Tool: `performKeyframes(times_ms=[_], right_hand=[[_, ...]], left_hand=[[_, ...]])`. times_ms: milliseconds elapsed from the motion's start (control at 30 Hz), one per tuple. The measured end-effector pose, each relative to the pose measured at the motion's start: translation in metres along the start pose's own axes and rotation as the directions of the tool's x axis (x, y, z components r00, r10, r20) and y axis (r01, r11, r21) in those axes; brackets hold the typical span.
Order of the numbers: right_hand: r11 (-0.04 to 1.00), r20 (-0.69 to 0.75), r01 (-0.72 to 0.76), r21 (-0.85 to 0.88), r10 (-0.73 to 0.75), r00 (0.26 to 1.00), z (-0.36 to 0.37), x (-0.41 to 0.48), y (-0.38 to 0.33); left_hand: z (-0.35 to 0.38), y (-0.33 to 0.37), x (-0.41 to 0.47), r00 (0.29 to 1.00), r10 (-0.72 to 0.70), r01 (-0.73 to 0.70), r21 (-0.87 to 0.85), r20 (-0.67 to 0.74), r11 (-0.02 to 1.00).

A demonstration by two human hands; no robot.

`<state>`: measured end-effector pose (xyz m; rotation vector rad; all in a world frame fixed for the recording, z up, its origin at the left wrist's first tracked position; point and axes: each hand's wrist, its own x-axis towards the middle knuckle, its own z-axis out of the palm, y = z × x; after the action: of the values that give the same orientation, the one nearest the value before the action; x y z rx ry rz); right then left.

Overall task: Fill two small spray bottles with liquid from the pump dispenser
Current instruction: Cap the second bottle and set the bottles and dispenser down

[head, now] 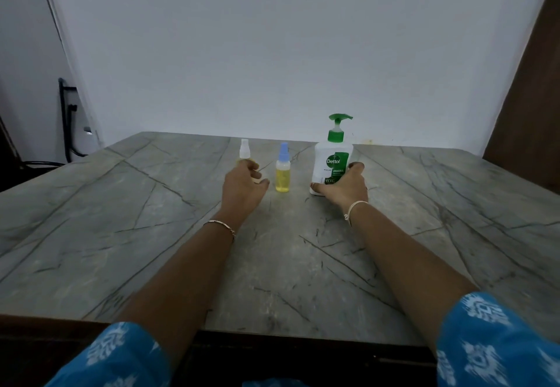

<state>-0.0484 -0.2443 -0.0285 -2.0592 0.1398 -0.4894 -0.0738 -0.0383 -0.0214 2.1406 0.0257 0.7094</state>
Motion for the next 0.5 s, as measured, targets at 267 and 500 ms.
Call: performKeyframes(times_ms=[267,500], right_hand=[[0.999,0.051,0.047,-0.020,-0.046,0.998,-0.004,0.010,0.003],[0.993,0.134,0.104,0.052,-0.110,0.985,-0.003,0.020,0.010]], left_hand=[[0.017,0.007,0.002,0.962,-0.005,-0.015,0.072,0.273,0.997],[0.031,0.004,0.022,0.952,-0.037,-0.001,0.123,0.303,0.992]])
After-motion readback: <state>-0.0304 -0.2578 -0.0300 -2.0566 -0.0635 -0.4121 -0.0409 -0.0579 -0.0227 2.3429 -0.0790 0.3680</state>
